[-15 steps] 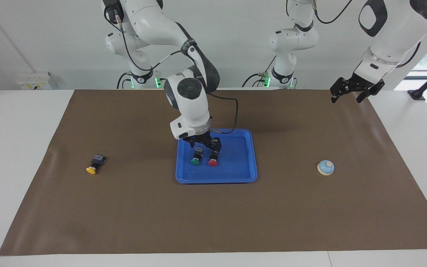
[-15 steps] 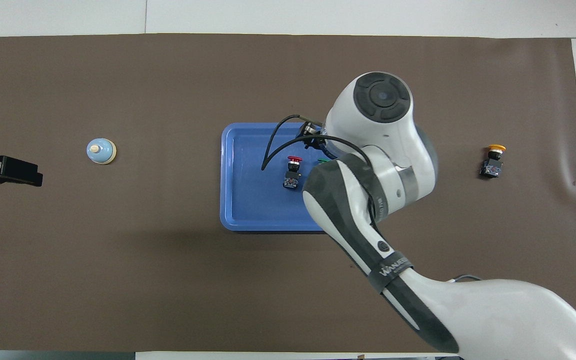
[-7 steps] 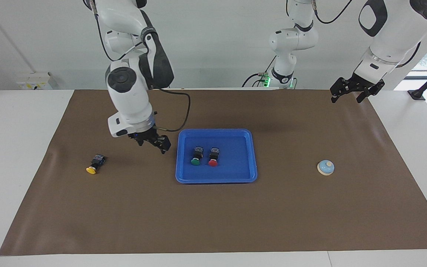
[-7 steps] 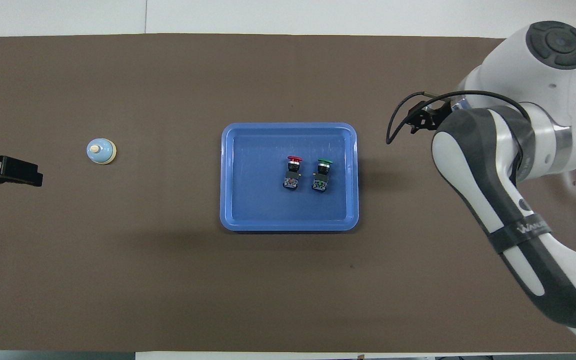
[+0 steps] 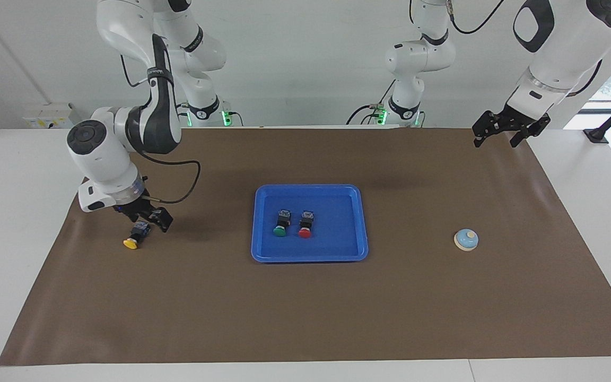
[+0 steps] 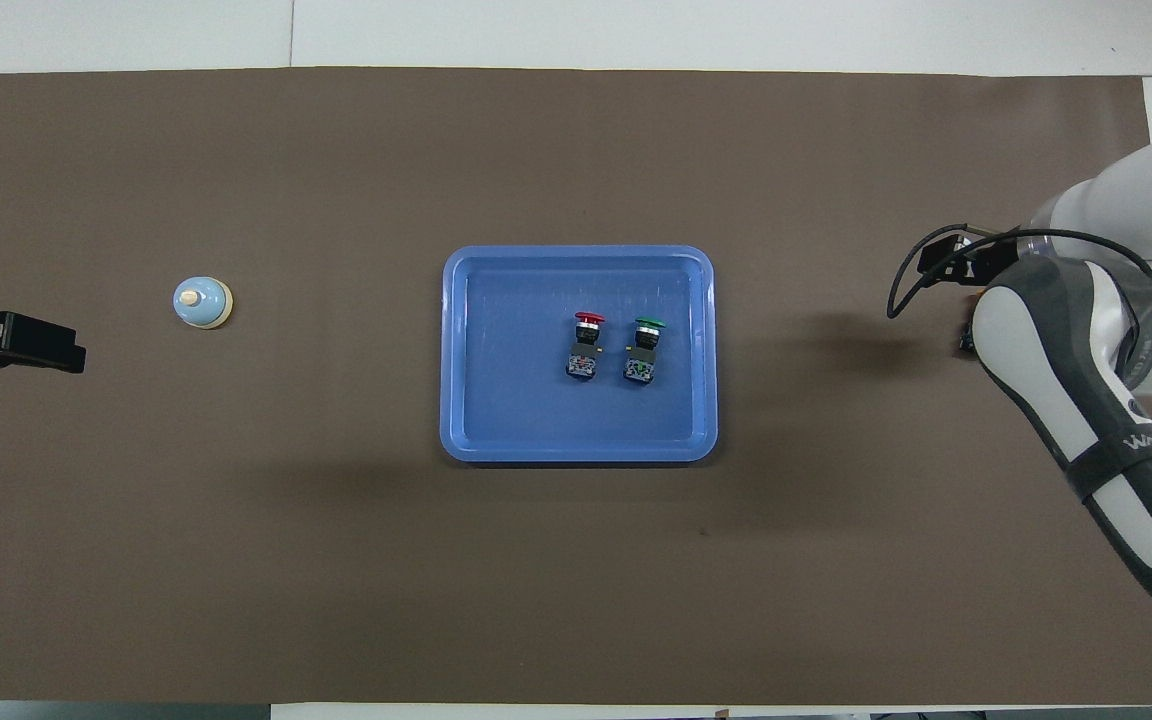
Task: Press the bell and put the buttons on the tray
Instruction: 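Withdraw the right gripper toward the yellow-capped button, then grasp the yellow-capped button with the right gripper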
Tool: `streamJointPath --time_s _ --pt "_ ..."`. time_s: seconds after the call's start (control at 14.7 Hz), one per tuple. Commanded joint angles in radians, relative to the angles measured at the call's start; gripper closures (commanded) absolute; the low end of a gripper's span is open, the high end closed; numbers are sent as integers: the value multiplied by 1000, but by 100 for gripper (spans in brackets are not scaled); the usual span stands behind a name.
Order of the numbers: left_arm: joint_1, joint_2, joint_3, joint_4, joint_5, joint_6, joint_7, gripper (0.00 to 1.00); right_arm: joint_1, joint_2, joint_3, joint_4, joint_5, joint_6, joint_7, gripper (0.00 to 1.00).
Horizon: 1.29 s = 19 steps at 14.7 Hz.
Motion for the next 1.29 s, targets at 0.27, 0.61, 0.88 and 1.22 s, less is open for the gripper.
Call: streamJointPath --time_s 0.27,0.61,0.88,1.22 --pt "4 -26 3 -25 -8 3 14 0 -82 7 15 -148 -52 228 -12 0" --pt "4 -26 3 -25 -8 3 14 0 -92 26 15 -167 -52 259 -9 0" --pt "4 -26 3 -25 -8 3 14 0 -101 46 15 -179 -52 302 -12 0" --pt "2 -26 3 -25 -8 3 14 0 -107 52 15 -187 -52 305 -14 7"
